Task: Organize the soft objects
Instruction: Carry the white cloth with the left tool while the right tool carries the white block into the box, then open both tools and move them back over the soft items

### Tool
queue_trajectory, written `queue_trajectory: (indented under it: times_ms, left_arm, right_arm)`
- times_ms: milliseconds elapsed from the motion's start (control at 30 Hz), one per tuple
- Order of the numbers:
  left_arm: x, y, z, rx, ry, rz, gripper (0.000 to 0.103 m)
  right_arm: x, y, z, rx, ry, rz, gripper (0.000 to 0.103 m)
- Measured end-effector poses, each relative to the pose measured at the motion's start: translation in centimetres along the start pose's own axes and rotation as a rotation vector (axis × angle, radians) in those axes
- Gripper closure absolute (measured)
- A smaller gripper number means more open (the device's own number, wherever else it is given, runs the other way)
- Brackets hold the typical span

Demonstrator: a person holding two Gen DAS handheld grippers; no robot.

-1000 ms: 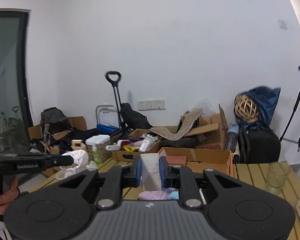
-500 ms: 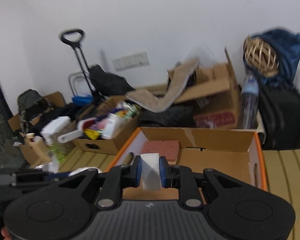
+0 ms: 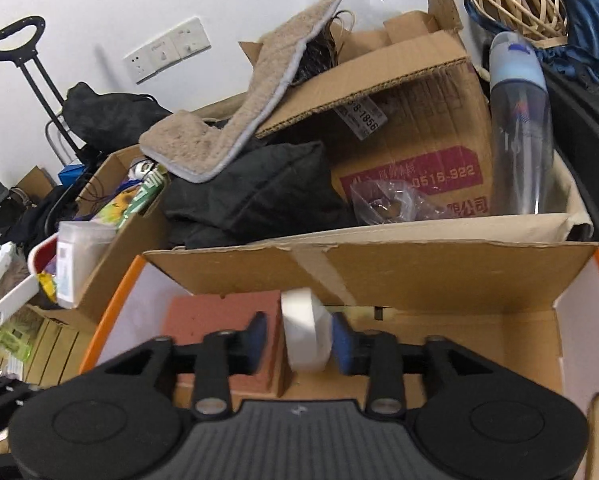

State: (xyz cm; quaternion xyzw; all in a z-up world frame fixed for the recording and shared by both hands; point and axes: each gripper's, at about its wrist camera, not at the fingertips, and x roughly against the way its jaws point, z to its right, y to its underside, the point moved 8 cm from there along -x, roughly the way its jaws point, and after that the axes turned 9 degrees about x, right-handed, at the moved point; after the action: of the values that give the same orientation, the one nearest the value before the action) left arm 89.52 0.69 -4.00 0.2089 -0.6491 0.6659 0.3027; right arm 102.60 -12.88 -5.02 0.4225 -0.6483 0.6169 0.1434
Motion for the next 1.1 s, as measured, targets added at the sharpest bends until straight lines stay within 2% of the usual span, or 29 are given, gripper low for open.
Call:
queue_trajectory:
  times_ms: [67, 133, 267, 500, 567, 600, 700, 733, 867, 967, 1100]
  left_arm:
    - [0.4, -0.5, 0.0, 0.018, 0.002, 0.016, 0.064]
    - [1.2, -0.9, -0.1, 0.037, -0.005, 0.027, 0.057]
    - [3.8, -1.2, 0.0, 0.050, -0.001, 0.038, 0.055]
    - [12.7, -0.4, 0.3, 0.090, 0.023, 0.074, 0.053]
    - [15.9, 0.0, 0.7, 0.088, 0.024, 0.092, 0.049]
    - [17.6, 0.1, 0.9, 0.086, 0.026, 0.104, 0.048]
    - [23.2, 0.8, 1.7, 0.075, 0.022, 0.158, 0.032]
    - [25.2, 1.2, 1.9, 0.071, 0.017, 0.178, 0.026]
    - [31.7, 3.5, 2.7, 0.049, 0.014, 0.229, 0.020]
    - [36.3, 6.3, 3.3, 0.032, -0.002, 0.291, 0.015]
    - [41.0, 10.3, 3.7, 0.060, 0.002, 0.361, 0.010]
  right_arm:
    - [-0.1, 0.1, -0.1, -0.002, 0.001, 0.017, 0.059]
    - [0.4, 0.3, 0.1, -0.015, -0.004, 0.020, 0.059]
    - [3.6, 0.1, 0.0, -0.004, 0.009, 0.041, 0.059]
    - [14.3, 0.9, -2.0, 0.062, 0.033, 0.099, 0.058]
    - [17.9, 1.8, -2.9, 0.091, 0.043, 0.111, 0.058]
    - [20.0, 2.3, -3.4, 0.105, 0.045, 0.121, 0.057]
    - [25.5, 4.1, -4.9, 0.138, 0.047, 0.158, 0.047]
    - [27.6, 4.9, -5.4, 0.152, 0.048, 0.173, 0.046]
    - [34.8, 8.4, -7.1, 0.183, 0.027, 0.222, 0.044]
    - [40.1, 11.8, -8.3, 0.221, 0.021, 0.280, 0.033]
    - [45.6, 16.5, -9.8, 0.278, 0.041, 0.362, 0.031]
